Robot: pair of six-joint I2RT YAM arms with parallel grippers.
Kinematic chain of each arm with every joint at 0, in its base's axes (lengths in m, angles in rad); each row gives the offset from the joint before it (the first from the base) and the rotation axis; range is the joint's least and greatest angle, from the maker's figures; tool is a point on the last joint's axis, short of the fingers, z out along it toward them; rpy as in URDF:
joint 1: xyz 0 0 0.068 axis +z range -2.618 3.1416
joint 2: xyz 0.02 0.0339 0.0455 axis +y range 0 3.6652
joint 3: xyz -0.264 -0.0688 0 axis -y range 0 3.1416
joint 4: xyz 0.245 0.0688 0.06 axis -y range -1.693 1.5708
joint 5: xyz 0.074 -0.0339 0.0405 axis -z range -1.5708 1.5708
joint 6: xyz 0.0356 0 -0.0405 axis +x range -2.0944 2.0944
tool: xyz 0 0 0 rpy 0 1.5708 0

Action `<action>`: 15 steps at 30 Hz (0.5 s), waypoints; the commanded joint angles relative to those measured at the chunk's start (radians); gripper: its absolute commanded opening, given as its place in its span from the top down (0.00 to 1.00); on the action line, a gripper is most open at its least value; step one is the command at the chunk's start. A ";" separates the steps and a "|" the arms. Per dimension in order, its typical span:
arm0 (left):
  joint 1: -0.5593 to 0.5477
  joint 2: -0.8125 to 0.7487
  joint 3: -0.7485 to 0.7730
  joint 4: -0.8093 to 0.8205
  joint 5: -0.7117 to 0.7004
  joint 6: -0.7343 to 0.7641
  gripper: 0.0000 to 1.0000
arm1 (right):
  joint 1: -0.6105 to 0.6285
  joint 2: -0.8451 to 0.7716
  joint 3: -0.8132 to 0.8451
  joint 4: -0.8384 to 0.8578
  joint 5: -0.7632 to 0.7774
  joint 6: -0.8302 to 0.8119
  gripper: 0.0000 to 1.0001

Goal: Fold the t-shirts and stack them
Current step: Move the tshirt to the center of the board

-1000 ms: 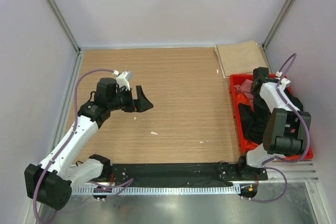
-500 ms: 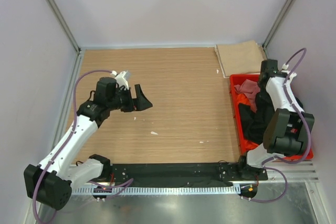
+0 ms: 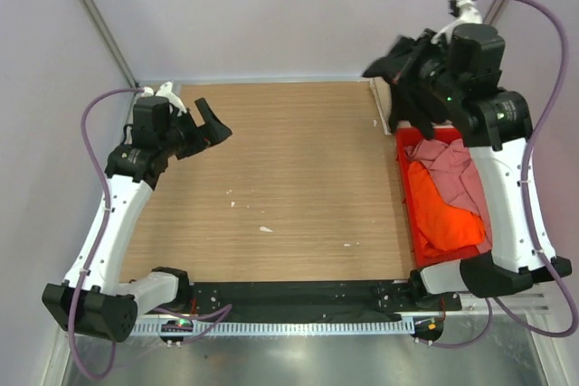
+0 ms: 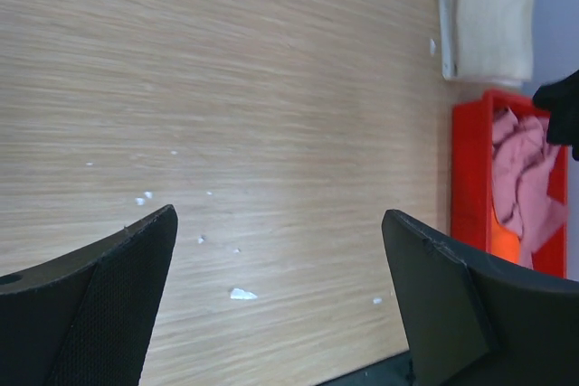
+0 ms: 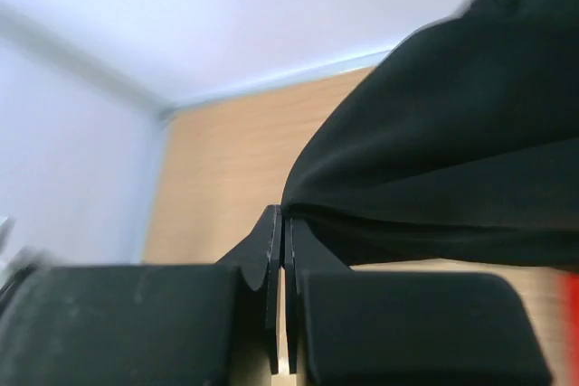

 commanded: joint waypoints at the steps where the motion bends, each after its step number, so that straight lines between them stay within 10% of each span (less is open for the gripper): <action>1: 0.049 -0.012 0.044 -0.070 -0.070 -0.005 0.04 | 0.171 0.027 -0.072 0.098 -0.205 0.081 0.99; 9: 0.062 -0.078 -0.136 -0.097 -0.176 0.023 0.04 | 0.366 0.002 -0.811 0.462 -0.112 0.172 0.97; 15: 0.065 -0.064 -0.282 -0.008 -0.079 -0.047 0.04 | 0.380 0.145 -1.039 0.551 -0.096 0.159 0.97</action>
